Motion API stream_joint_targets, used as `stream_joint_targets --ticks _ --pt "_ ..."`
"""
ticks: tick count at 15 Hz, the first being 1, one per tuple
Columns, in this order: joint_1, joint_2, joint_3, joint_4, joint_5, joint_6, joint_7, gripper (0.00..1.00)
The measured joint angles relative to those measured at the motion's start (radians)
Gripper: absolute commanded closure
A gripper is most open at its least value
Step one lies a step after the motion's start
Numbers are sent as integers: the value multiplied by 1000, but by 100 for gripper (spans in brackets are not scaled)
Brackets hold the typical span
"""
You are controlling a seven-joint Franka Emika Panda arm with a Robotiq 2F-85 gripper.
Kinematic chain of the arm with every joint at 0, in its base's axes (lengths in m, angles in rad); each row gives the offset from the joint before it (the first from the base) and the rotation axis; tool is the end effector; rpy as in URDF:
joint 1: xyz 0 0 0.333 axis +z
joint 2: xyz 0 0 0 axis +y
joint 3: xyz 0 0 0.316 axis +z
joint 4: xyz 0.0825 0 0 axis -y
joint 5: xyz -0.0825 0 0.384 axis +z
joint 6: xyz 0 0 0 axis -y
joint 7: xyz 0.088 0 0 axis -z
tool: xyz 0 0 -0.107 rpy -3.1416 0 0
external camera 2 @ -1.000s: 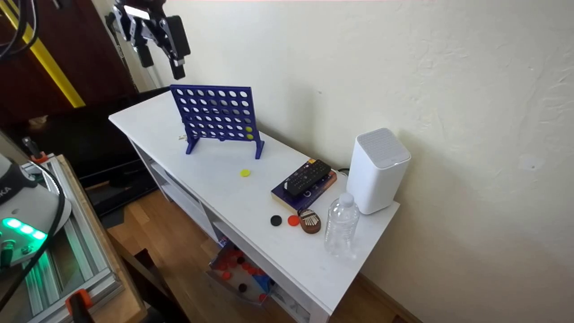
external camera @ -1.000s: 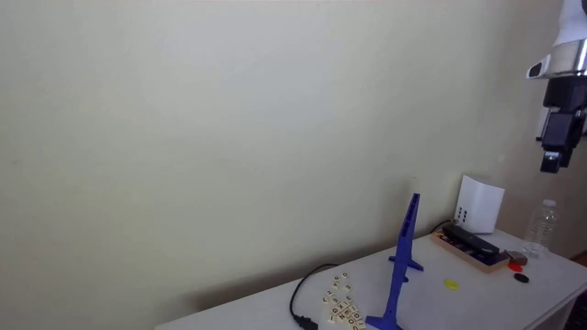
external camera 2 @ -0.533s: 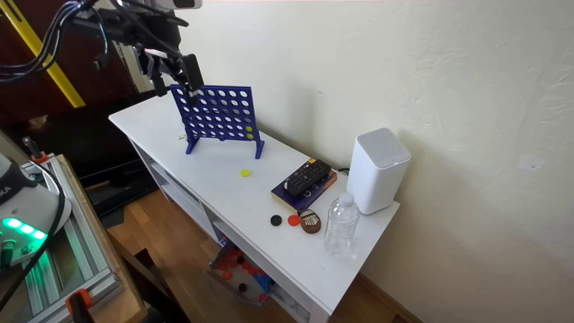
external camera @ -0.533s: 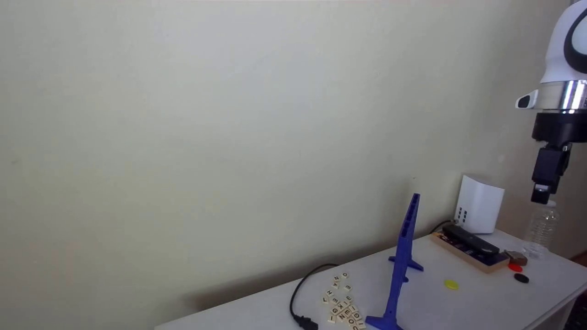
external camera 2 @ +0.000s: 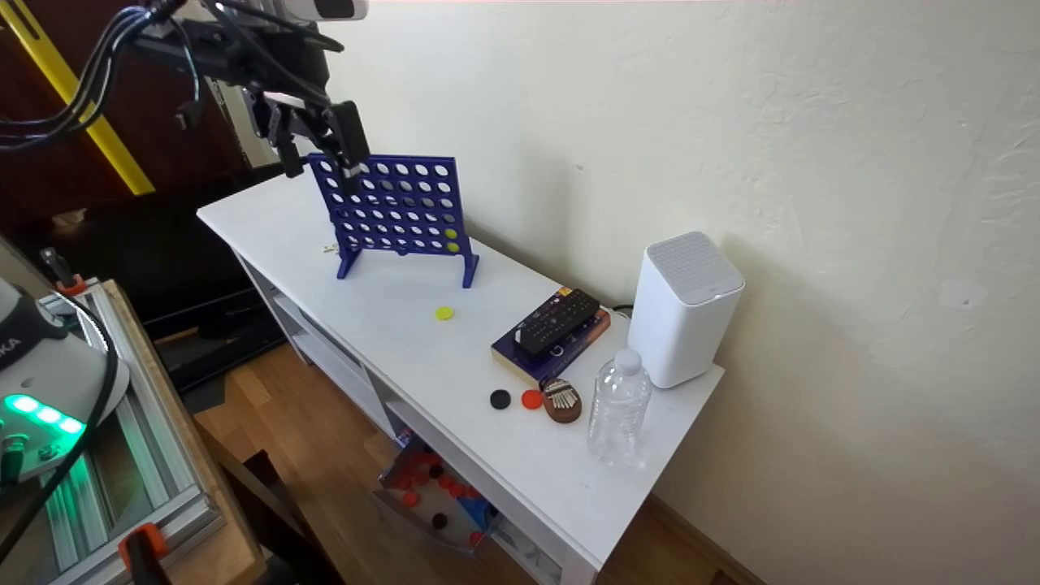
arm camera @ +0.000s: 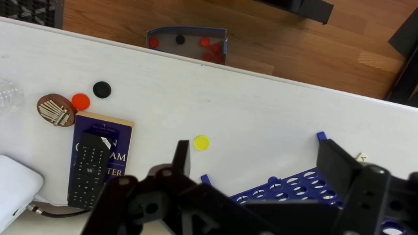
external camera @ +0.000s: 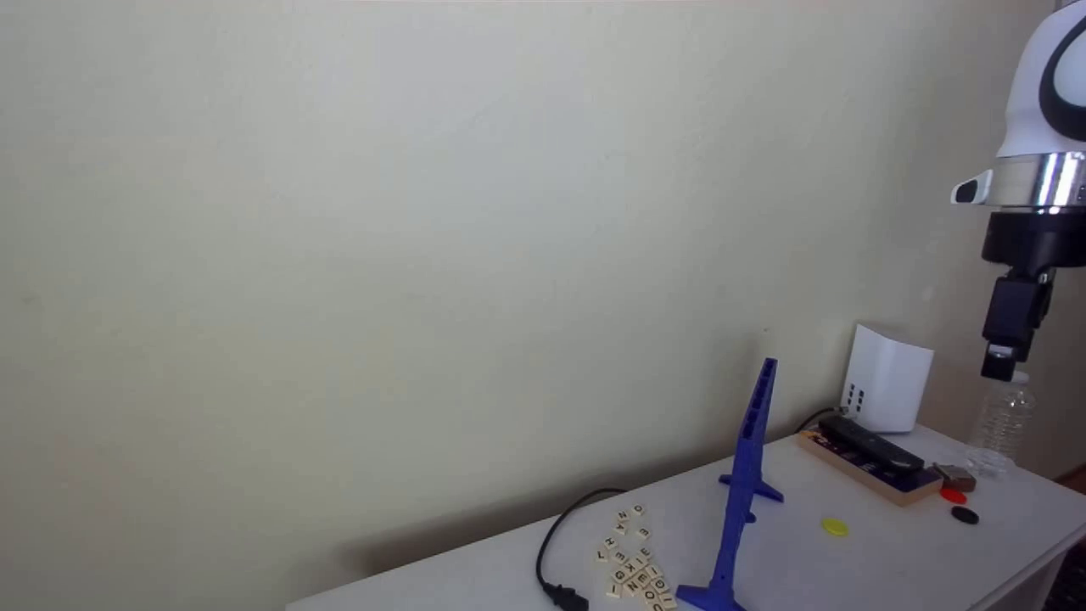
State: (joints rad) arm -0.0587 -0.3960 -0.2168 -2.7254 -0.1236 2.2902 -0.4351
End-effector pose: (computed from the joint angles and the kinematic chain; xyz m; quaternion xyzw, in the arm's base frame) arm 0.3603 -0.0989 0.3385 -0.9912 -0.1303 0.0220 0.0037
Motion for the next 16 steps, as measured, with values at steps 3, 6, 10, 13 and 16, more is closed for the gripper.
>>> stream_joint_targets --ticks 3,6,10,13,16 --pt "0 83 12 -1 0 79 11 0" --pt "0 196 18 -1 0 192 11 0" --pt "0 329 29 2 -1 358 4 0" --pt "-2 412 35 11 4 456 -24 0" --pt "-18 481 50 26 28 526 -84 0"
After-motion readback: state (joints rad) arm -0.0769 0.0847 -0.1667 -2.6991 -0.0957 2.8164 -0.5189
